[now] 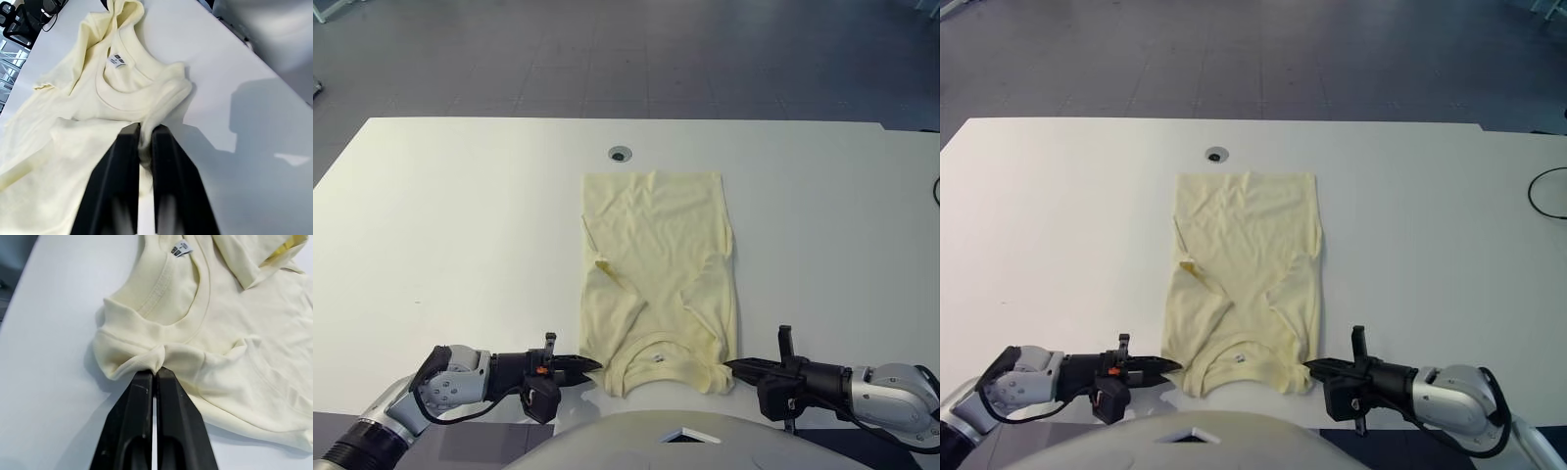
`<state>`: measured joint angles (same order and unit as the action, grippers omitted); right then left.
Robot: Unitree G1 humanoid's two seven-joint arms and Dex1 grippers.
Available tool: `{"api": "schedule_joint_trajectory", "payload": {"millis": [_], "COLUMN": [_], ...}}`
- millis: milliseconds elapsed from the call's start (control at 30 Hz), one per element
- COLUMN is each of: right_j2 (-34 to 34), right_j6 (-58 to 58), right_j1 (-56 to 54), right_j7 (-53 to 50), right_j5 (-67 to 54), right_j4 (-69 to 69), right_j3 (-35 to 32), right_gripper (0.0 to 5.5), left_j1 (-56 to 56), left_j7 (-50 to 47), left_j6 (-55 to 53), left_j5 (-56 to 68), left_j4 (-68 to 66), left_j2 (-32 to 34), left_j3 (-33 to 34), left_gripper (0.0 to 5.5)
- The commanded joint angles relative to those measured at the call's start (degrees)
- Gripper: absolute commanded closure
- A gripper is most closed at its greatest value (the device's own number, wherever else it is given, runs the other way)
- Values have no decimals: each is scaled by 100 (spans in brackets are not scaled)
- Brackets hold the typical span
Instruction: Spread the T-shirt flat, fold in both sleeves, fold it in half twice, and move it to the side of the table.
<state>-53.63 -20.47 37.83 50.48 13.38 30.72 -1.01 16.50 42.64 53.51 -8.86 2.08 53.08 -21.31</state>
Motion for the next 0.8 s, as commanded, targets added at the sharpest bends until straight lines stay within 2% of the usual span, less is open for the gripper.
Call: {"api": "schedule_joint_trajectory", "payload": {"millis": [33, 300, 433, 600, 800], "right_j2": [-148, -488, -580, -641, -724], "right_j6": [7, 28, -100, 64, 729], "right_j1": [-41, -49, -18, 102, 21], "right_j7": [74, 672, 1018, 1468, 1983], "right_j5": [-23, -1705, -2199, -2829, -4026], "right_j4": [-40, 95, -33, 11, 46], "right_j3": [-80, -870, -1033, -1118, -1387], "right_gripper": [550, 550, 550, 550, 550], "left_j1": [49, 90, 207, 449, 791], "left_j7": [86, 93, 175, 400, 719], "left_j6": [-27, 94, 14, -607, -1540], "left_j5": [-127, 346, 716, 1556, 2861], "left_j4": [-130, 40, 422, 1408, 2309], "left_j2": [172, 513, 732, 1146, 1680], "left_j3": [12, 283, 342, 445, 921], "left_gripper": [548, 548, 548, 548, 548]}}
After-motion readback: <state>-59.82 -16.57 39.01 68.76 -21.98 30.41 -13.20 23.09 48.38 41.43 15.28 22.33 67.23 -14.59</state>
